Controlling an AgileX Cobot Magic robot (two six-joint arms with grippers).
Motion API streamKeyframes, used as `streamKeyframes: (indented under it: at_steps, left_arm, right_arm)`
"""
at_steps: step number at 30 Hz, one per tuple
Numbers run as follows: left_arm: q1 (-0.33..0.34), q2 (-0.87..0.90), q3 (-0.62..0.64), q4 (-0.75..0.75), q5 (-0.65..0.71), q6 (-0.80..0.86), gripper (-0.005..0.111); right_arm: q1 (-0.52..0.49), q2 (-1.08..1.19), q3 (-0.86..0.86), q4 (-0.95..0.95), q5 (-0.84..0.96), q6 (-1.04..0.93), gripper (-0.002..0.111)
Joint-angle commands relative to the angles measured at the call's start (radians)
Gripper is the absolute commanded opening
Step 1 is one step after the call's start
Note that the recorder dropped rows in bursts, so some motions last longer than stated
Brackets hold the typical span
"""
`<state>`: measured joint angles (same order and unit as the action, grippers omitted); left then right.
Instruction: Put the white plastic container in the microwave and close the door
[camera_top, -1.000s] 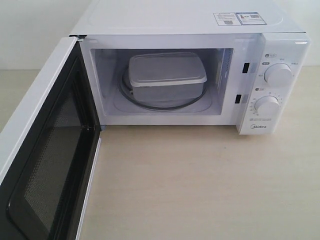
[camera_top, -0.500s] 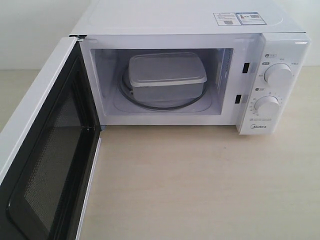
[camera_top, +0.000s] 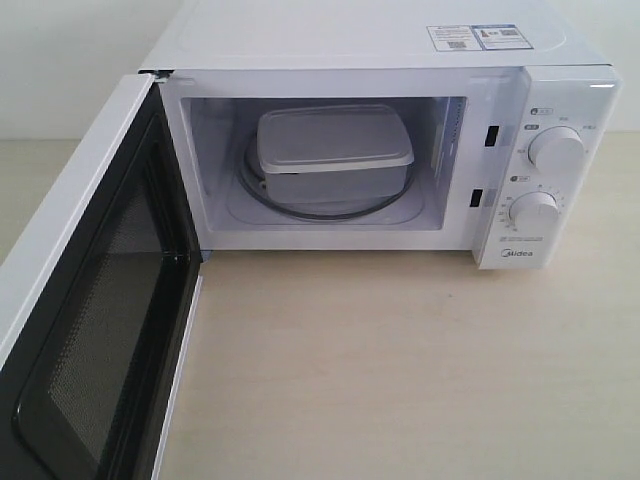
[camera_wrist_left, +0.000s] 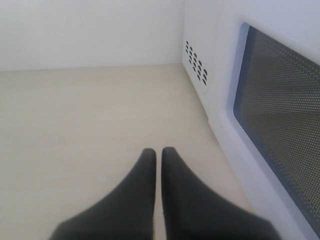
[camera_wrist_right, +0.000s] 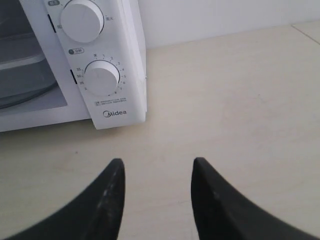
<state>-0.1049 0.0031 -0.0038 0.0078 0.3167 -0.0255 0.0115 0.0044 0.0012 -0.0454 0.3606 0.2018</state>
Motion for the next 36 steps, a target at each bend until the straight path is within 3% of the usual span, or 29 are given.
streamKeyframes:
  at_steps: [1,10,15,23,26,33,36]
  left_arm:
    - [0.003,-0.003,0.004,-0.008,-0.002,-0.012,0.004]
    - [0.003,-0.003,0.003,0.003,0.015,0.025,0.004]
    - [0.003,-0.003,-0.164,-0.008,0.069,-0.103,0.004]
    - [0.003,-0.003,-0.488,-0.036,0.263,-0.185,0.004]
    - [0.003,-0.003,-0.541,-0.037,0.236,-0.185,0.004]
    - [0.003,-0.003,-0.550,-0.037,0.032,-0.185,0.004]
    - [0.003,-0.003,-0.550,-0.045,0.032,-0.185,0.004]
  right_arm:
    - [-0.001,-0.004,-0.001,-0.011,0.003,0.001,0.042]
    - [-0.001,-0.004,-0.001,-0.011,0.003,0.001,0.042]
    - [-0.001,-0.004,-0.001,-0.011,0.003,0.001,0.042]
    - [-0.001,-0.004,-0.001,-0.011,0.003,0.001,0.042]
    - [-0.001,-0.004,-0.001,-0.011,0.003,0.001,0.042]
    - [-0.001,-0.004,-0.001,-0.011,0.003,0.001,0.042]
    - [-0.001,-0.004,-0.001,-0.011,0.003,0.001,0.042]
